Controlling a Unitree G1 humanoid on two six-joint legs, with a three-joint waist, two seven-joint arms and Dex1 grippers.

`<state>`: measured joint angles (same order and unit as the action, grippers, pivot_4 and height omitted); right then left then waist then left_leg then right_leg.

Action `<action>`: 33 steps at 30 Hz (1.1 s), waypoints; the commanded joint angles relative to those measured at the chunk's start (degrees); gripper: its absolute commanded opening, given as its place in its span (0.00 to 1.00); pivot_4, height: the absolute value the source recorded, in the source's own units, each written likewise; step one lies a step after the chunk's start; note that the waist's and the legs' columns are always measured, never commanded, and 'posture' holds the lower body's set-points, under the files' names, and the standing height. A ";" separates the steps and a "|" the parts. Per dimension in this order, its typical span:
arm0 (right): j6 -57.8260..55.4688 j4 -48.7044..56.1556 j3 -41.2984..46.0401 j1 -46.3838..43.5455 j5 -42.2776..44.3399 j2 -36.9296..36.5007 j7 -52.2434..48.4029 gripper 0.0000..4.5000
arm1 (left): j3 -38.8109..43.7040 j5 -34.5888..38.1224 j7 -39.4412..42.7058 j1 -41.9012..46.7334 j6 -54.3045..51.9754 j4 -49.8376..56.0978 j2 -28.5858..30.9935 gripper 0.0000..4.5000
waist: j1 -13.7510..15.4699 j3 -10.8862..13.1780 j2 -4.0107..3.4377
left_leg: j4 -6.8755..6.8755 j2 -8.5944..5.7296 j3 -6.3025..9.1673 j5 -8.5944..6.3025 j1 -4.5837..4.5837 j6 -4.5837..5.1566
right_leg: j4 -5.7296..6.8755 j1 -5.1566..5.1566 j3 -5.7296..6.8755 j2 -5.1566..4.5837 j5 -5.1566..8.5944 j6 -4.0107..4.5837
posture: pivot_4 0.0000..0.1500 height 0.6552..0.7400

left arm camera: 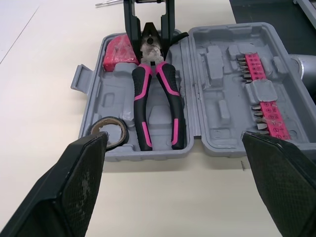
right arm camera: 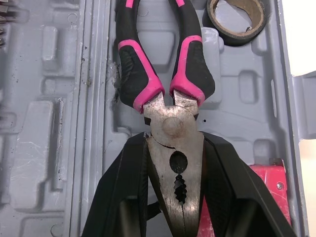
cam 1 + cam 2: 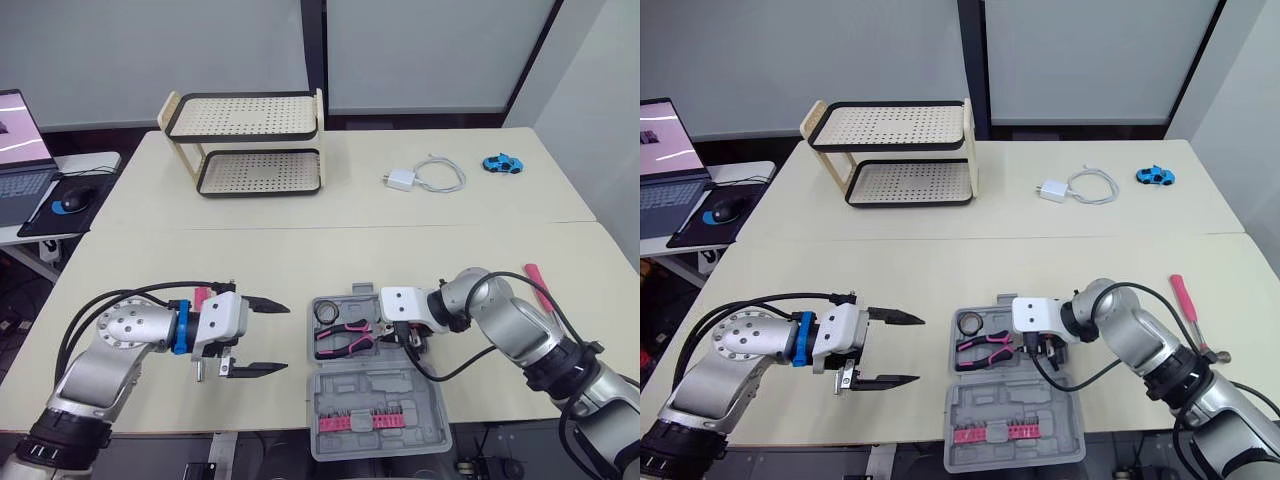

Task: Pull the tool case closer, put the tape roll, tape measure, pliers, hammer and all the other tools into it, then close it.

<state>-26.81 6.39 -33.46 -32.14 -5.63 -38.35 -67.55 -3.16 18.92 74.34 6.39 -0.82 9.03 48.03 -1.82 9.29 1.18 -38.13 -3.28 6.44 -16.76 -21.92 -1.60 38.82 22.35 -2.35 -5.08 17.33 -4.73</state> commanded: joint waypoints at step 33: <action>-7.29 2.88 2.11 4.23 1.21 9.34 12.40 0.01 | 0.02 -1.24 -1.70 -1.40 1.52 2.09 -0.30 1.00 | -0.03 0.00 -0.01 | 0.03 0.00 0.03 0.01 0.03 -0.01 | 0.02 0.02 0.00 0.01 0.00 0.00 | 1.00 1.00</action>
<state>-35.18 8.88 -31.01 -27.73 -3.67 -29.10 -55.73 -3.60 17.57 73.04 5.16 0.22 9.14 47.53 -1.85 9.29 1.17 -38.10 -3.28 6.47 -16.76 -21.89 -1.60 38.84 22.37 -2.36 -5.07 17.33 -4.73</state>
